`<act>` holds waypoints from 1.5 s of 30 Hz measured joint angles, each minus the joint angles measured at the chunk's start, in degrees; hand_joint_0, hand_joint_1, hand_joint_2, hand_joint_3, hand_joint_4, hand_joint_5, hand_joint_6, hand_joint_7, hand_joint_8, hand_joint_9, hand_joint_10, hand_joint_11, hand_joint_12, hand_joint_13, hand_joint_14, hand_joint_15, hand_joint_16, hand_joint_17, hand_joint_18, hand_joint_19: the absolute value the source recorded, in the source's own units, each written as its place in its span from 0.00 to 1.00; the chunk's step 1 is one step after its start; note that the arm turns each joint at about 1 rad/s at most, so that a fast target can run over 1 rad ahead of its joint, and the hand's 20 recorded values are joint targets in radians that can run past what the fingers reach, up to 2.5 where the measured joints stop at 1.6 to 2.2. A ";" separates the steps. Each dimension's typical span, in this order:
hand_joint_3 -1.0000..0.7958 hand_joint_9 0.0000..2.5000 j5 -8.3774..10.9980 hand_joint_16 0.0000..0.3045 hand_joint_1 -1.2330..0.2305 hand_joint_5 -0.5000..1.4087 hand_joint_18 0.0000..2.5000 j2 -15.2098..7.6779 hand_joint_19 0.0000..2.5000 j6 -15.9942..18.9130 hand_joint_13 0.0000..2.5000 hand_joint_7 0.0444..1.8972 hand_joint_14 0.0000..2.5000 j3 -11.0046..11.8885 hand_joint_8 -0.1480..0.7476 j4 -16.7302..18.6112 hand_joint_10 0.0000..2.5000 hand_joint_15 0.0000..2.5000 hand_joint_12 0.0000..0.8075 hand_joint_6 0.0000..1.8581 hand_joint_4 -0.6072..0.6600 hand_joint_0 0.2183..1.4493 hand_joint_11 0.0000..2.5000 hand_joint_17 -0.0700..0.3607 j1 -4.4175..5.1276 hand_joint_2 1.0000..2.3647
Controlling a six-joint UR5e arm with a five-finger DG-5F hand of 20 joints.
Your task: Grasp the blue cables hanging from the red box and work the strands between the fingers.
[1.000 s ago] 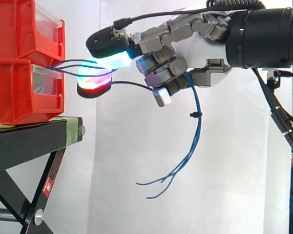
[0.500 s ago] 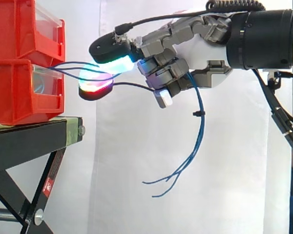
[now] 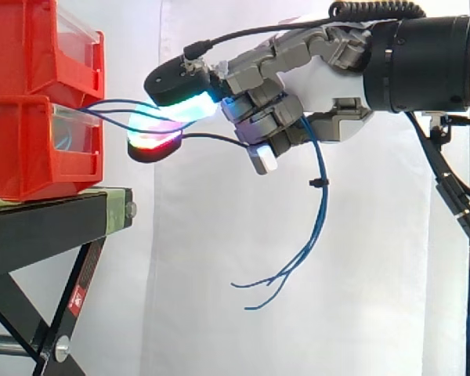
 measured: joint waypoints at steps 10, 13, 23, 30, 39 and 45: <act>0.62 0.29 0.05 0.20 0.37 0.60 0.55 0.01 0.33 -0.01 0.40 0.67 1.00 -0.01 0.64 -0.08 1.00 0.66 0.64 0.01 0.70 0.84 0.99 0.47 -0.01 0.01; 0.63 0.29 0.08 0.20 0.36 0.62 0.55 0.01 0.33 -0.03 0.40 0.68 1.00 -0.02 0.64 -0.09 1.00 0.66 0.64 0.01 0.72 0.75 0.99 0.47 -0.01 0.01; 0.65 0.29 0.08 0.20 0.37 0.62 0.55 0.01 0.33 0.08 0.40 0.67 1.00 0.01 0.64 -0.26 1.00 0.66 0.64 0.01 0.66 0.87 0.99 0.47 0.00 0.01; 0.44 0.29 -0.05 0.20 0.38 0.55 0.55 0.01 0.33 0.96 0.40 0.62 1.00 0.00 0.64 -0.53 1.00 0.66 0.64 0.01 0.81 0.49 0.99 0.47 -0.01 0.00; 0.60 0.29 0.11 0.20 0.35 0.50 0.55 0.01 0.33 1.70 0.40 0.73 1.00 0.00 0.64 -1.03 1.00 0.66 0.64 0.36 0.54 0.83 0.99 0.47 -0.02 0.01; 0.56 0.29 0.19 0.20 0.33 0.37 0.55 0.01 0.33 1.75 0.40 0.63 1.00 -0.02 0.64 -1.06 1.00 0.66 0.64 0.48 0.65 0.47 0.99 0.47 -0.01 0.30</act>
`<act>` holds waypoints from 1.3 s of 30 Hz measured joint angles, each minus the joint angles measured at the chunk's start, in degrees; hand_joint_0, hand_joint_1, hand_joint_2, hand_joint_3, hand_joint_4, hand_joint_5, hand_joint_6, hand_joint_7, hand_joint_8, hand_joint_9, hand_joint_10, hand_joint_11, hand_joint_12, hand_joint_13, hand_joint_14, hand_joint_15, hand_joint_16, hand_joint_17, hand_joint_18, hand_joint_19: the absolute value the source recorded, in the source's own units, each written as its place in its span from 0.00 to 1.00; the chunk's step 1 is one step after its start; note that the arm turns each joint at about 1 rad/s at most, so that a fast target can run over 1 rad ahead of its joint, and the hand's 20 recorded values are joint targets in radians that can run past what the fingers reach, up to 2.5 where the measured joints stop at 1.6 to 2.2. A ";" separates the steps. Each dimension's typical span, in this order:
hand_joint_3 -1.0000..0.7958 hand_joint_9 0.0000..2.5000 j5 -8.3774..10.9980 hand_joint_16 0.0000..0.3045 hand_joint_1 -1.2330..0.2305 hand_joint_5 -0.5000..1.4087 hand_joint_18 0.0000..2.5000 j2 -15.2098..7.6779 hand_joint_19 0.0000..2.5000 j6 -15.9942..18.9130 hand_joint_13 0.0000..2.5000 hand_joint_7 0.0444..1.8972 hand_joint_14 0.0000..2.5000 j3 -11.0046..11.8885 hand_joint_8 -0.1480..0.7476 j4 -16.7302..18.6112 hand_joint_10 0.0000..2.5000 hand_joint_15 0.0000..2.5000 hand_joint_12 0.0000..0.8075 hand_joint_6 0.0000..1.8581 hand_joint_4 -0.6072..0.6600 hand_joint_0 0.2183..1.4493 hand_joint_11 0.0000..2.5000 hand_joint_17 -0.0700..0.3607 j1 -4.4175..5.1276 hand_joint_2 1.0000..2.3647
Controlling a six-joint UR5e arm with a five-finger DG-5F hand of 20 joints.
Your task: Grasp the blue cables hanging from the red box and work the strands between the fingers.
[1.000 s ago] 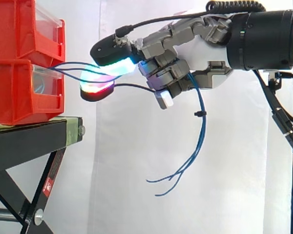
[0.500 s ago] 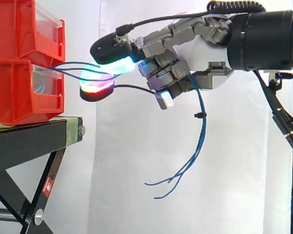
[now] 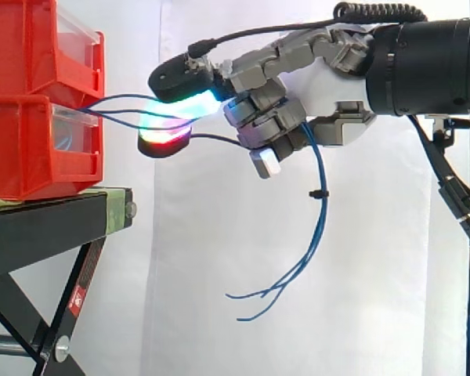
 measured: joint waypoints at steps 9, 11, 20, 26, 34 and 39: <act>0.66 0.29 0.02 0.20 0.36 0.37 0.55 0.00 0.33 0.39 0.40 0.62 1.00 0.01 0.64 0.00 1.00 0.66 0.64 0.58 0.60 0.70 0.99 0.47 0.01 0.07; 0.62 0.29 -0.01 0.20 0.35 0.37 0.55 0.00 0.33 0.40 0.40 0.63 1.00 0.02 0.64 0.00 1.00 0.66 0.64 0.52 0.64 0.57 0.99 0.47 0.01 0.20; 0.50 0.29 0.00 0.20 0.40 0.54 0.55 0.00 0.33 0.41 0.40 0.59 1.00 0.02 0.64 0.00 1.00 0.66 0.64 0.01 0.77 0.86 0.99 0.47 0.01 0.01; 0.64 0.29 0.04 0.20 0.35 0.58 0.55 0.00 0.33 0.41 0.40 0.50 1.00 0.03 0.64 0.00 1.00 0.66 0.64 0.01 0.80 0.74 0.99 0.47 0.02 0.00; 0.51 0.29 0.00 0.20 0.33 0.46 0.55 0.00 0.33 0.41 0.40 0.45 1.00 0.01 0.64 0.00 1.00 0.66 0.64 0.01 0.69 0.75 0.99 0.47 0.02 0.01; 0.56 0.29 -0.04 0.20 0.36 0.53 0.55 0.00 0.33 0.41 0.40 0.50 1.00 0.01 0.64 0.00 1.00 0.66 0.64 0.01 0.67 0.89 0.99 0.47 0.02 0.01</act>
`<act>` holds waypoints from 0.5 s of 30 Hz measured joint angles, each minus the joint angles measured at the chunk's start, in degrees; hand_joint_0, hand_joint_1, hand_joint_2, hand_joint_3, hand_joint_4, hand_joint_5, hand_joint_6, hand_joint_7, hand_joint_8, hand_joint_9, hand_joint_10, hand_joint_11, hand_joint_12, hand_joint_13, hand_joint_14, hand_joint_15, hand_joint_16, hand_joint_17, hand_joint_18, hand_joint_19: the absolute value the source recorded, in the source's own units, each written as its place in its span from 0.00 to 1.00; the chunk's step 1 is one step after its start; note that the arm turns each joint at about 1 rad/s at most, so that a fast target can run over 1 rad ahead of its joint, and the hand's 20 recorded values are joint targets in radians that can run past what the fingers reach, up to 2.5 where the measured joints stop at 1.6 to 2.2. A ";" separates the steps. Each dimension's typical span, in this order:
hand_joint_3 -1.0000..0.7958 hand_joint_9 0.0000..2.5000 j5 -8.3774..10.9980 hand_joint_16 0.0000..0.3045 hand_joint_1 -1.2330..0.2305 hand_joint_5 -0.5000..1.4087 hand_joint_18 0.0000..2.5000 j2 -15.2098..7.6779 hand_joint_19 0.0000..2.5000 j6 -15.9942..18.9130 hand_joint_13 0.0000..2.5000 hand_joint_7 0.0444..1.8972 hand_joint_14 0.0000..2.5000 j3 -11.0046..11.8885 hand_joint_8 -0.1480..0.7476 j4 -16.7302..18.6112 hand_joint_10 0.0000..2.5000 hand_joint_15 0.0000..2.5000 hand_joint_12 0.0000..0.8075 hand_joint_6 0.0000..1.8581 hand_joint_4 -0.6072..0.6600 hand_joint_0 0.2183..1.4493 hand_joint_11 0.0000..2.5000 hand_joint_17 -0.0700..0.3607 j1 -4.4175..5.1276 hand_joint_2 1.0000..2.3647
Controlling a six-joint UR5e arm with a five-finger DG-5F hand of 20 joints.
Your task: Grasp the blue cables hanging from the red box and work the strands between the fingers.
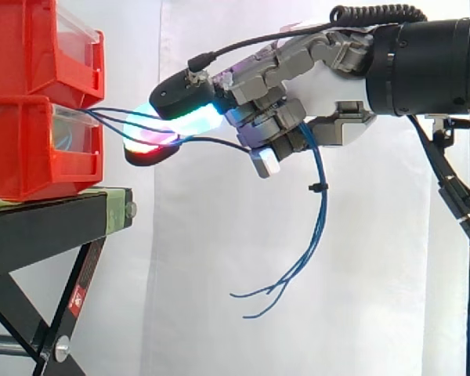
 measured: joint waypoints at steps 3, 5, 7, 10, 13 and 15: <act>0.57 0.29 0.00 0.20 0.36 0.55 0.55 0.00 0.33 0.00 0.40 0.52 1.00 0.00 0.64 0.00 1.00 0.66 0.64 0.01 0.69 0.83 0.99 0.47 0.00 0.01; 0.60 0.29 -0.01 0.20 0.34 0.54 0.55 0.00 0.33 0.00 0.40 0.55 1.00 0.01 0.64 0.00 1.00 0.66 0.64 0.01 0.68 0.71 0.99 0.47 0.00 0.00; 0.54 0.29 0.00 0.20 0.35 0.53 0.55 0.00 0.33 0.00 0.40 0.58 1.00 0.00 0.64 0.00 1.00 0.66 0.64 0.01 0.71 0.59 0.99 0.47 0.00 0.00; 0.55 0.29 -0.01 0.20 0.37 0.54 0.55 0.00 0.33 0.01 0.40 0.61 1.00 -0.01 0.64 0.00 1.00 0.66 0.64 0.01 0.67 0.75 0.99 0.47 0.00 0.01; 0.64 0.29 0.00 0.20 0.38 0.58 0.55 0.00 0.33 0.02 0.40 0.60 1.00 -0.01 0.64 0.00 1.00 0.66 0.64 0.01 0.68 0.88 0.99 0.47 0.00 0.01; 0.66 0.29 0.02 0.20 0.38 0.60 0.55 0.00 0.33 0.01 0.40 0.59 1.00 0.00 0.64 0.00 1.00 0.66 0.64 0.01 0.70 0.87 0.99 0.47 0.00 0.01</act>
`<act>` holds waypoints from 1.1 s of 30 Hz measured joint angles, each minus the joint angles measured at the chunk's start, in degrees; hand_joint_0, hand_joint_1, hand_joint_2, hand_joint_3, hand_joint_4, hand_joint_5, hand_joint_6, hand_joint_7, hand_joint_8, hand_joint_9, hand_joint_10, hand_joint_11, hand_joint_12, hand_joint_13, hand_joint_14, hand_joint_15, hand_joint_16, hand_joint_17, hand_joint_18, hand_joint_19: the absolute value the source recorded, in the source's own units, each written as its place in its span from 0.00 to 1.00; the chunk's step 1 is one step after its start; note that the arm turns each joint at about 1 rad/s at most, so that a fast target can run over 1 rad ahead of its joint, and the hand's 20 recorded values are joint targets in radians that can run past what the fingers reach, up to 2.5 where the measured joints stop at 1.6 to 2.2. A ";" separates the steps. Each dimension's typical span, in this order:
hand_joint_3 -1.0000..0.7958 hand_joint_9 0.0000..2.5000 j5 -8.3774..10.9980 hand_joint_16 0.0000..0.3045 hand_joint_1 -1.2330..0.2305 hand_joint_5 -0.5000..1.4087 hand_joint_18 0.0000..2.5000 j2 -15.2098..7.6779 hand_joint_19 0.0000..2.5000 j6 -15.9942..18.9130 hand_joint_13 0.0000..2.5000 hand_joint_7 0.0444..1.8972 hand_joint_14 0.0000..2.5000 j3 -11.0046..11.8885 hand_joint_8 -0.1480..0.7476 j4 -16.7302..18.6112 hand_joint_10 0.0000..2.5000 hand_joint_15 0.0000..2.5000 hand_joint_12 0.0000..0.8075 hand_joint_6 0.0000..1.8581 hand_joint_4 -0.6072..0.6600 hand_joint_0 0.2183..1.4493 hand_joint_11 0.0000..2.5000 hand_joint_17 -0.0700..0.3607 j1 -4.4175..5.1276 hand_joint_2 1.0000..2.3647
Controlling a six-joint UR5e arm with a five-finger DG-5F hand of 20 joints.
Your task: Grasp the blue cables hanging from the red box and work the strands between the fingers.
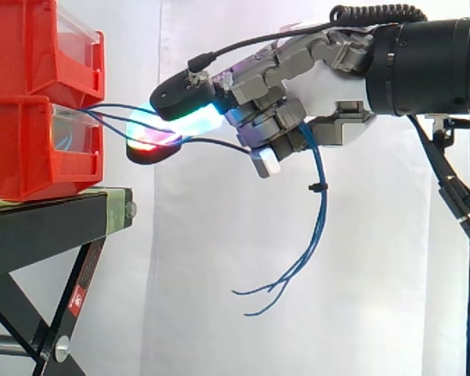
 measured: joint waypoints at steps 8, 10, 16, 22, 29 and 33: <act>0.44 0.29 0.06 0.20 0.40 0.56 0.55 0.00 0.33 0.14 0.40 0.51 1.00 0.00 0.64 0.00 1.00 0.66 0.64 0.01 0.84 0.49 0.99 0.47 0.00 0.00; 0.46 0.29 0.06 0.20 0.34 0.53 0.55 0.00 0.33 0.20 0.40 0.54 1.00 0.00 0.64 0.00 1.00 0.66 0.64 0.01 0.75 0.73 0.99 0.47 0.00 0.01; 0.57 0.29 0.07 0.20 0.36 0.61 0.55 0.00 0.33 0.27 0.40 0.54 1.00 -0.01 0.64 0.00 1.00 0.66 0.64 0.01 0.73 0.90 0.99 0.47 -0.01 0.01; 0.46 0.29 0.10 0.20 0.38 0.57 0.55 0.00 0.33 2.76 0.40 0.48 1.00 0.03 0.64 0.00 1.00 0.66 0.64 0.01 0.85 0.42 0.99 0.47 0.01 0.20; 0.58 0.29 -0.01 0.20 0.36 0.60 0.55 0.00 0.33 6.73 0.40 0.49 1.00 0.03 0.64 0.00 1.00 0.66 0.64 0.01 0.69 0.92 0.99 0.47 0.09 0.01; 0.61 0.29 -0.09 0.20 0.34 0.63 0.55 0.00 0.33 7.16 0.40 0.51 1.00 0.02 0.64 -0.19 1.00 0.66 0.64 0.01 0.75 0.90 0.99 0.47 0.15 0.00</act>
